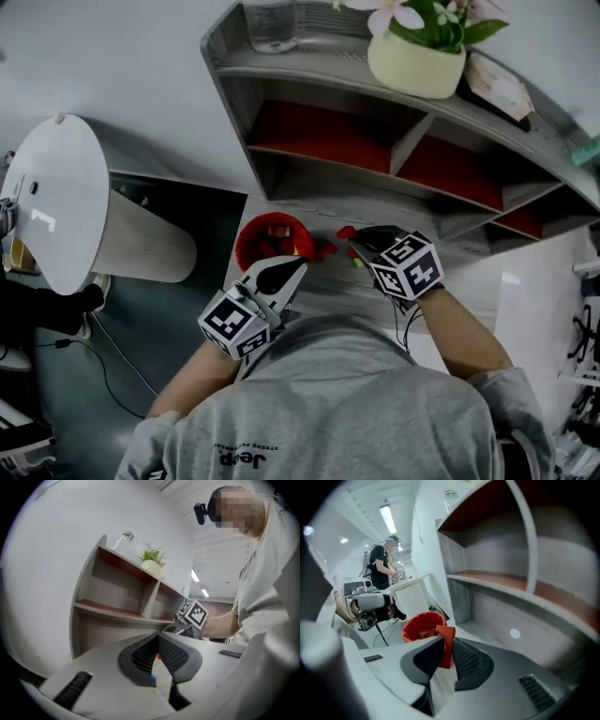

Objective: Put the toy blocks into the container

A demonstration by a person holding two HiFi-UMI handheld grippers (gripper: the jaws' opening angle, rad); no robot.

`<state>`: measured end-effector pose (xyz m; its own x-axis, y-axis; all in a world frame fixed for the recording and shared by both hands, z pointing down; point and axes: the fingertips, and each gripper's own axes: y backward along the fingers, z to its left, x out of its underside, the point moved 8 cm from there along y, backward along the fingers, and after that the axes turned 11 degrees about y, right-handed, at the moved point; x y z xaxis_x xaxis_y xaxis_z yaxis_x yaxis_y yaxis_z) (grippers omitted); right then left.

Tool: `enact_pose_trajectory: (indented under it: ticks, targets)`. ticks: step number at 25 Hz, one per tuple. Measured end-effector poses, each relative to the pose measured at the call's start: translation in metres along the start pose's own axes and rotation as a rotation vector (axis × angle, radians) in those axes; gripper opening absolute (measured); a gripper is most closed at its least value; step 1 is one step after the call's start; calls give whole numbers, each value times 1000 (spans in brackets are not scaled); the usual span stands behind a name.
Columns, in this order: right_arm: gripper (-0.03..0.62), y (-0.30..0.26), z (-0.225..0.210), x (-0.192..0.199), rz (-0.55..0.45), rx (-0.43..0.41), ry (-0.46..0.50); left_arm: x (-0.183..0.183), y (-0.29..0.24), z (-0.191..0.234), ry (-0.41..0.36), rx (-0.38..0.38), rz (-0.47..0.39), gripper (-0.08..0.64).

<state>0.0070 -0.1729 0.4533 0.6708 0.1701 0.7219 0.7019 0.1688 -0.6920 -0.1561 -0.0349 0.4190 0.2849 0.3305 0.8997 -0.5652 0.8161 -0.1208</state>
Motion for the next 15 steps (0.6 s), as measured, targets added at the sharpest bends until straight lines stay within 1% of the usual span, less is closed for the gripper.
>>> enact_pose_trajectory:
  ticks: [3, 6, 9, 15]
  targets:
    - [78, -5, 28, -57, -30, -34, 72, -23, 39, 17, -34, -29, -10, 11]
    - [78, -23, 54, -93, -19, -57, 121, -38, 72, 37, -33, -51, -26, 11]
    - [78, -51, 74, -107, 28, -77, 152, -43, 96, 53, -24, -61, -24, 11]
    - [80, -98, 94, -107, 140, -95, 184, -37, 121, 75, 14, -55, -10, 11]
